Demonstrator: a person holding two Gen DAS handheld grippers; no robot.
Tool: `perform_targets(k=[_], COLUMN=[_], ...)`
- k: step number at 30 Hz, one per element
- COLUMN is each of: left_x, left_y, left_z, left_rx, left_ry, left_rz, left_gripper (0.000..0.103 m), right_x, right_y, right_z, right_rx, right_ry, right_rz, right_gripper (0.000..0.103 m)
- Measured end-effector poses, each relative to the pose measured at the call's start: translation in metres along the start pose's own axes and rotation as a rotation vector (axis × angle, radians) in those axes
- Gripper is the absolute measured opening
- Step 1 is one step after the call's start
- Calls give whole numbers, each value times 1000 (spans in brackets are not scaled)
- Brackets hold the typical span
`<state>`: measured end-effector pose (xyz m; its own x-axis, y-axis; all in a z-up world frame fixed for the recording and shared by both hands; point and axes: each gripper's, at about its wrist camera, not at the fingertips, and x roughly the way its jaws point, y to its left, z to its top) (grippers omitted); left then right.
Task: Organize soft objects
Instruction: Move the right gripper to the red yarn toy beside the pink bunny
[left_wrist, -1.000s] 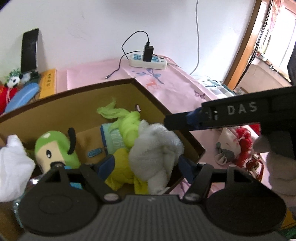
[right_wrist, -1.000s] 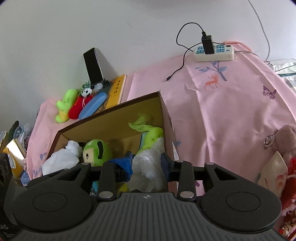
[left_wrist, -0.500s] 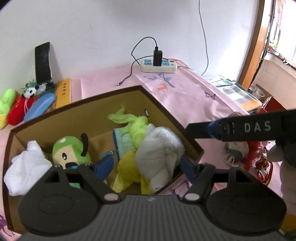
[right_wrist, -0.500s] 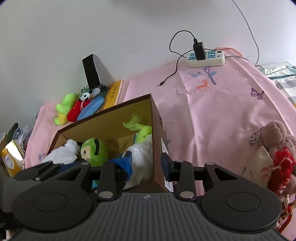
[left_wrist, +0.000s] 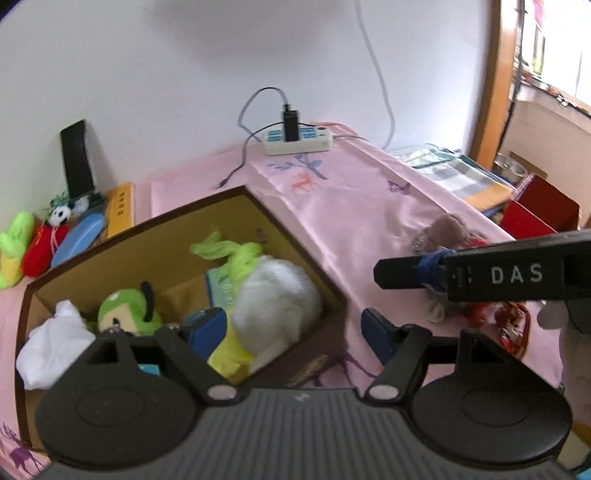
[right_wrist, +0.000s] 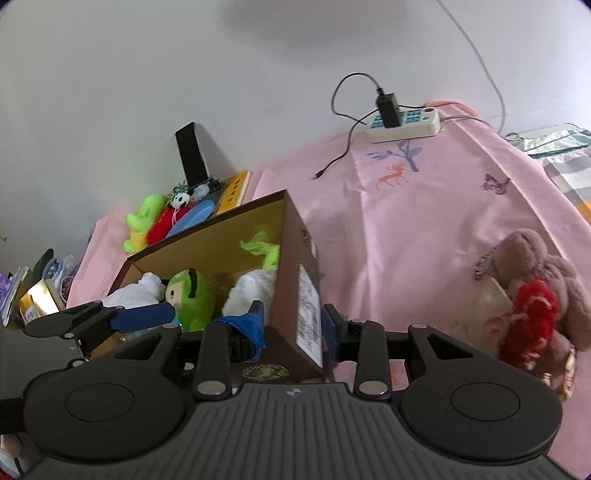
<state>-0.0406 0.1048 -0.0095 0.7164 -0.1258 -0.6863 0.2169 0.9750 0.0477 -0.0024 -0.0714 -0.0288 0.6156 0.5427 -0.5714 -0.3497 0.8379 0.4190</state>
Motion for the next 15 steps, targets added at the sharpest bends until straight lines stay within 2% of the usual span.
perform_targets(k=[9,15], left_x=[7,22], left_y=[-53,-86], left_z=[3,4], left_rx=[134,184], left_ry=[6,39], left_rz=[-127,-216], left_gripper=[74,74], right_x=[-23,-40], right_y=[-38,-68], right_z=[-19,-28], right_rx=[48,104], right_ry=[7,-1], right_rz=[-44,-57], right_gripper=[17,15])
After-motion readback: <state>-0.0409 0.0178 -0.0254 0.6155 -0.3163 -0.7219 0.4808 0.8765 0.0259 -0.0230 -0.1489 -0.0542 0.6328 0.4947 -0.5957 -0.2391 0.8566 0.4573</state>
